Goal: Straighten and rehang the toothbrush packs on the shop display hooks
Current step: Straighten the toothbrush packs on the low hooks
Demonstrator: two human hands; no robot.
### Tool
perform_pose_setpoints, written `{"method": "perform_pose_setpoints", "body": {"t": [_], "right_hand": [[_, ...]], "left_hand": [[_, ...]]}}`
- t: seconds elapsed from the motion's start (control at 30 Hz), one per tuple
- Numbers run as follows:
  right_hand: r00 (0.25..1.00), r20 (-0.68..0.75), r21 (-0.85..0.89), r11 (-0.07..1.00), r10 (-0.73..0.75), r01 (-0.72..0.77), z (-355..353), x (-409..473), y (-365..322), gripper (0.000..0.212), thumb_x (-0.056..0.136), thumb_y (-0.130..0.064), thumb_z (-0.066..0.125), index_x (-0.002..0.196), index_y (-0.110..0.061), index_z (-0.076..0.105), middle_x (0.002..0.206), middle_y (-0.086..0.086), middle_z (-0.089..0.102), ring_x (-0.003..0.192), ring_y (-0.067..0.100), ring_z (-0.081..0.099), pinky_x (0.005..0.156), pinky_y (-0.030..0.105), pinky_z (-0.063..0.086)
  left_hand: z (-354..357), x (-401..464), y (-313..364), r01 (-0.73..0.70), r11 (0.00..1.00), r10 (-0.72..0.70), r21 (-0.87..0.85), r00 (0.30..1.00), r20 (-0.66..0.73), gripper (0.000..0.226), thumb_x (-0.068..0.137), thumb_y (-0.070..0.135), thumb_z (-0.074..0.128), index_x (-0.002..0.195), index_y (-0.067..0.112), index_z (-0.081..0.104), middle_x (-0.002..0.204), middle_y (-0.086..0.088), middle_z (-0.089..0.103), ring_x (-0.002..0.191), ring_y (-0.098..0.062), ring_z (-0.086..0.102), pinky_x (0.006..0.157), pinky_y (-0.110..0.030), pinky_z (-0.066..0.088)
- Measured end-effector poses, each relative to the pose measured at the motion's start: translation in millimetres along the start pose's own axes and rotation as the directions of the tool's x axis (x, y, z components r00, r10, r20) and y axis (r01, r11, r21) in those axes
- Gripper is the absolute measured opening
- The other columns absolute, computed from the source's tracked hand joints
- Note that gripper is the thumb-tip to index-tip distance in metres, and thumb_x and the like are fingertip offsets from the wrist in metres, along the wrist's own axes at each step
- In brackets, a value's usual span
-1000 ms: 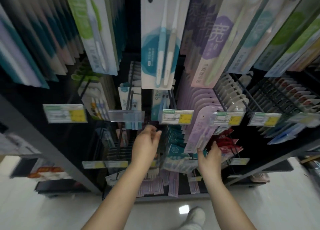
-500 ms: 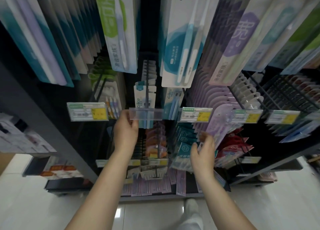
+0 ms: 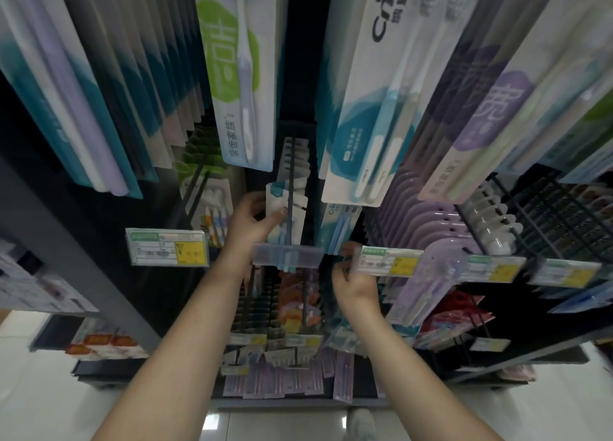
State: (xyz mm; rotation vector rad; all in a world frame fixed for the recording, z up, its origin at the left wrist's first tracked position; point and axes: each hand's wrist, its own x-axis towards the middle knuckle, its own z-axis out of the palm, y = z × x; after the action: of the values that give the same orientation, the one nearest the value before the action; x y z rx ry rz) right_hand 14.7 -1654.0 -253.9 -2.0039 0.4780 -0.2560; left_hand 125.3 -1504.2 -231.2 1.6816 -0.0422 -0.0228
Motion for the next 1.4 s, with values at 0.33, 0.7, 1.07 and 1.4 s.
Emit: {"method": "perform_pose_setpoints", "body": {"t": [0.33,0.7,1.07,1.4], "right_hand": [[0.975,0.219,0.147,0.989,-0.041,0.008,16.3,36.3,-27.8,0.054,0.092,0.002,0.05,0.141,-0.012,0.031,0.131,0.01,0.044,0.119,0.019,0.044,0.105,0.028,0.039],[0.933,0.331,0.279,0.959,-0.141,0.045,21.3,39.2,-29.9,0.052,0.093,-0.012,0.055,0.139,-0.022,0.034,0.131,-0.006,0.047,0.119,0.007,0.045,0.098,0.022,0.037],[0.973,0.197,0.28,0.958,-0.118,0.06,38.3,18.6,-25.0,0.047,0.09,-0.024,0.051,0.137,-0.029,0.044,0.138,0.004,0.05,0.128,0.019,0.047,0.109,0.041,0.036],[0.954,0.253,0.736,0.608,0.162,-0.299,52.7,19.4,-46.2,0.037,0.092,-0.024,0.056,0.121,0.0,0.057,0.108,0.01,0.062,0.088,0.012,0.062,0.07,0.018,0.05]], "left_hand": [[-1.1,11.9,-4.7,0.079,0.995,-0.066,-0.066,0.982,0.177,0.033,0.073,0.016,0.077,0.1,0.025,0.061,0.103,-0.005,0.068,0.097,-0.023,0.064,0.087,-0.045,0.053],[0.7,-0.4,-8.7,0.13,0.978,-0.098,-0.163,0.976,0.193,0.025,0.084,0.011,0.066,0.109,0.01,0.063,0.093,-0.002,0.069,0.085,-0.016,0.067,0.082,-0.036,0.054],[-0.6,-21.1,-1.1,0.128,0.941,-0.055,-0.313,0.971,0.231,0.017,0.085,0.005,0.059,0.093,0.02,0.061,0.072,0.012,0.072,0.07,0.0,0.067,0.066,-0.021,0.049],[-3.7,-43.1,-2.7,0.057,0.947,-0.003,-0.315,0.985,0.171,0.032,0.092,0.012,0.05,0.123,0.005,0.051,0.099,0.004,0.065,0.083,-0.002,0.064,0.067,-0.013,0.049]]}}
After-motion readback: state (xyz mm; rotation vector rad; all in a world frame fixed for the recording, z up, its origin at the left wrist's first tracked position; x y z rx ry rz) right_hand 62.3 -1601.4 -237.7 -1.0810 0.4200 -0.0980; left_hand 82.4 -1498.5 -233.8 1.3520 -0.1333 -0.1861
